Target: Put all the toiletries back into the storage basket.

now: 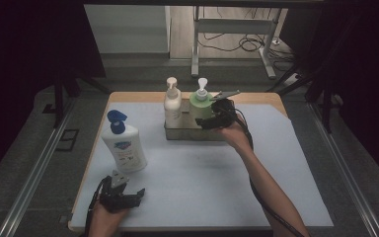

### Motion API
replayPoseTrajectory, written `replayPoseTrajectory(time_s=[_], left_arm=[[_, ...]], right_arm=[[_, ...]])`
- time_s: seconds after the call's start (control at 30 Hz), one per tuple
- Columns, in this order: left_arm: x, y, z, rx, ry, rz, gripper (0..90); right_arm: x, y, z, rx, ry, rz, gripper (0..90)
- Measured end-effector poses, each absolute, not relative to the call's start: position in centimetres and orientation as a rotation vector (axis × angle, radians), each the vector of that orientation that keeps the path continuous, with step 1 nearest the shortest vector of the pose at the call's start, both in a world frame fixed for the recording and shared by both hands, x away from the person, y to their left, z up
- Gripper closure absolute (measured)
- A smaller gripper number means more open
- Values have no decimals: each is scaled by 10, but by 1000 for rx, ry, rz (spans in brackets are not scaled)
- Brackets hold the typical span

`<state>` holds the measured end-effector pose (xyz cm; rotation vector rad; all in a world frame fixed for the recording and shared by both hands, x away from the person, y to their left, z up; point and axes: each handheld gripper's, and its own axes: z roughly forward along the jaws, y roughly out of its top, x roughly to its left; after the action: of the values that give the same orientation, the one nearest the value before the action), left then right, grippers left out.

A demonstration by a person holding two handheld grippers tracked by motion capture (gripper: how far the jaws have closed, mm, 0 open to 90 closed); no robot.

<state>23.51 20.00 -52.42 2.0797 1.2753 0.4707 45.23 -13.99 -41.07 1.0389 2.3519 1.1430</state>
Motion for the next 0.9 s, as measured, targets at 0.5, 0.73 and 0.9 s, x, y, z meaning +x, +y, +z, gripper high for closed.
replayPoseTrajectory(time_s=[0.5,0.73,0.9], left_arm=[[235,200,-524,2078,1276,473,134],[235,200,-524,2079,1276,473,134],[235,200,-524,2080,1277,475,134]], right_arm=[[443,-168,-408,1080,2344,1137,327],[450,-180,-411,1127,2337,1074,540],[456,-181,-418,1135,2331,1061,700]])
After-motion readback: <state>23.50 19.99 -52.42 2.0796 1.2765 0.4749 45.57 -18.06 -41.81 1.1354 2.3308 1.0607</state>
